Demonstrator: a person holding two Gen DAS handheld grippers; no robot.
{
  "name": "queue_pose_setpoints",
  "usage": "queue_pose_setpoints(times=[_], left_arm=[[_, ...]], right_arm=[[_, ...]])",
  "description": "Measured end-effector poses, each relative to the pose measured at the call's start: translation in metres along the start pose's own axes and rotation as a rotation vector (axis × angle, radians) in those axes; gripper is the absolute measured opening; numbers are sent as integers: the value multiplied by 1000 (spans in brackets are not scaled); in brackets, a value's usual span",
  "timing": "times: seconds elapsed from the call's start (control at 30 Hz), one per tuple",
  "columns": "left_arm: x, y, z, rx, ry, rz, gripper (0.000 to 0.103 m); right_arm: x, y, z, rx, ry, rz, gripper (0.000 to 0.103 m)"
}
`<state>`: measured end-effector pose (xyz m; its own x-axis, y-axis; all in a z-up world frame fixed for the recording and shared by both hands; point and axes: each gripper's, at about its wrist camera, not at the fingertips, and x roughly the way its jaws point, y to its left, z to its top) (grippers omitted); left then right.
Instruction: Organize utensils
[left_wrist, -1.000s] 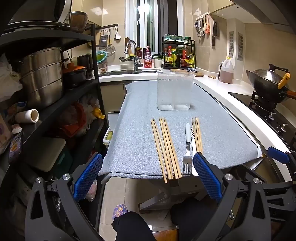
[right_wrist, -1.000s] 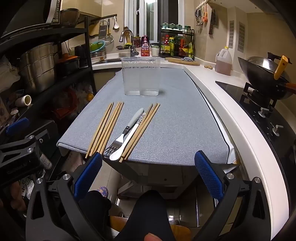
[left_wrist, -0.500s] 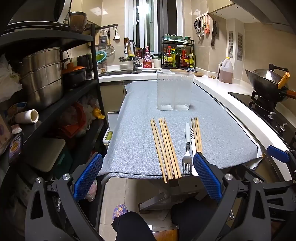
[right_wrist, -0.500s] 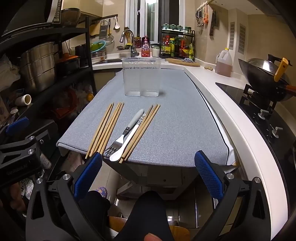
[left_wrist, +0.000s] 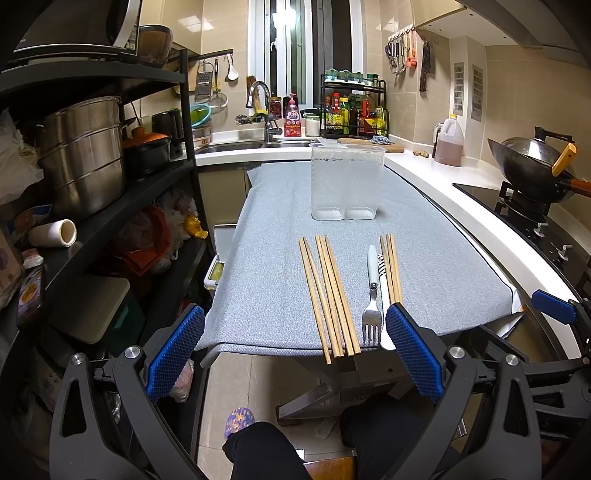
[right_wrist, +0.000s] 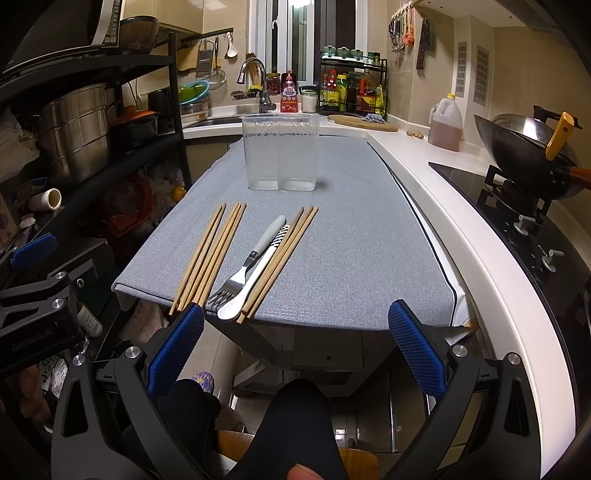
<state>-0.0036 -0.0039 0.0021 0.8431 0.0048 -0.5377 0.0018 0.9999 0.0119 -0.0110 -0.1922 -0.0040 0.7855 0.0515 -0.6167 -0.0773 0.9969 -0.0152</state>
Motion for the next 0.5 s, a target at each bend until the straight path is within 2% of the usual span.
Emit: queue_pose_setpoints(times=[0.5], left_arm=[[0,2,-1,0,-1,-1,95]], right_arm=[[2,1,-2,0,5,-1,98]])
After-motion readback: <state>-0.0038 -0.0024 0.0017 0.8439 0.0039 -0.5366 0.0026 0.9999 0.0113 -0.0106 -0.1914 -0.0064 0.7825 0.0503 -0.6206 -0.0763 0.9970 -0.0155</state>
